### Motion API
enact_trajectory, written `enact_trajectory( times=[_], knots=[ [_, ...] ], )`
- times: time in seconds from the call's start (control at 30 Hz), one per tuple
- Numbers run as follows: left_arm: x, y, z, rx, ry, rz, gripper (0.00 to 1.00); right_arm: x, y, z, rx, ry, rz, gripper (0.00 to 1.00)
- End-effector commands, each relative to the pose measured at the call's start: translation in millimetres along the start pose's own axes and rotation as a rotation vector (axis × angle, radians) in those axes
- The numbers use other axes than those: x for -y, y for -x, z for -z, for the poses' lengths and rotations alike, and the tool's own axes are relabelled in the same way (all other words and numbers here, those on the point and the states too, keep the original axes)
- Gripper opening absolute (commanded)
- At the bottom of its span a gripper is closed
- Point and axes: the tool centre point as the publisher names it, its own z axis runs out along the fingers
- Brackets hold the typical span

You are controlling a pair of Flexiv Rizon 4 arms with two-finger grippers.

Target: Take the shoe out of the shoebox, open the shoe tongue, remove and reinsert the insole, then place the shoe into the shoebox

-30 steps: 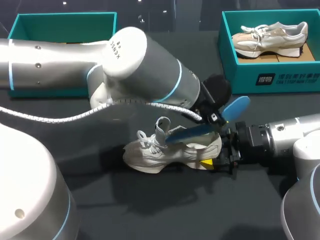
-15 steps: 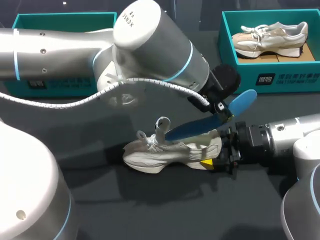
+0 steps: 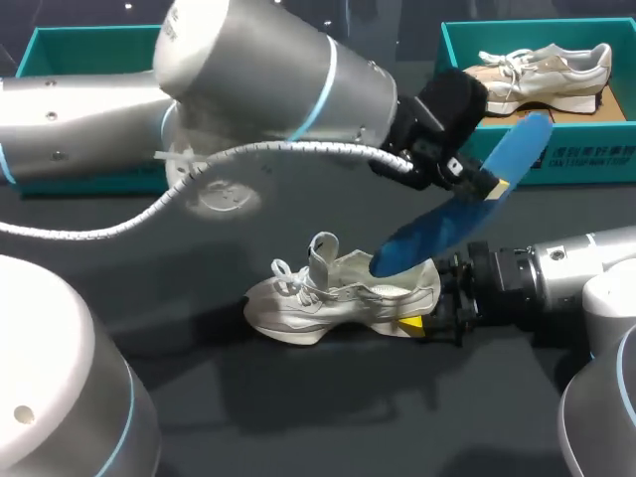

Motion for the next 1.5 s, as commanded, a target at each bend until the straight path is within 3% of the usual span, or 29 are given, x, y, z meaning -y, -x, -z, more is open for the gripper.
enact_trajectory(
  times=[0.03, 0.37, 0.57, 0.73, 0.8, 0.87, 1.27, 1.4, 1.5],
  knots=[
    [-5.0, 6.2, 40.8, -0.028, 0.007, -0.006, 0.0, 0.5, -0.9, -2.1, 0.002, -0.003, -0.001, 0.0],
    [-5.0, 6.2, 40.8, -0.028, 0.007, -0.006, 0.0, 0.5, -0.9, -2.1, 0.002, -0.003, -0.001, 0.0],
    [-6.0, -15.1, 51.1, -0.038, -0.05, 0.048, 0.0, 0.5, -0.9, -2.1, 0.002, -0.003, -0.001, 0.0],
    [-5.0, -29.7, 64.7, -0.029, -0.134, 0.058, 0.0, 0.5, -0.9, -2.1, 0.002, -0.003, -0.001, 0.0],
    [3.5, -37.6, 77.1, -0.035, -0.204, 0.062, 0.0, 0.5, -0.9, -2.1, 0.002, -0.003, -0.001, 0.0],
    [19.6, -47.1, 98.2, -0.041, -0.325, 0.062, 0.0, 0.5, -0.9, -2.1, 0.002, -0.003, -0.001, 0.0],
    [19.6, -47.1, 98.2, -0.041, -0.325, 0.062, 0.0, 0.5, -0.9, -2.1, 0.002, -0.003, -0.001, 0.0],
    [11.0, -65.1, 110.3, -0.136, -0.365, -0.009, 0.0, 0.5, -0.9, -2.1, 0.002, -0.003, -0.001, 0.0],
    [11.3, -65.7, 114.2, -0.184, -0.386, -0.003, 0.0, 0.5, -0.9, -2.1, 0.002, -0.003, -0.001, 0.0]
  ],
)
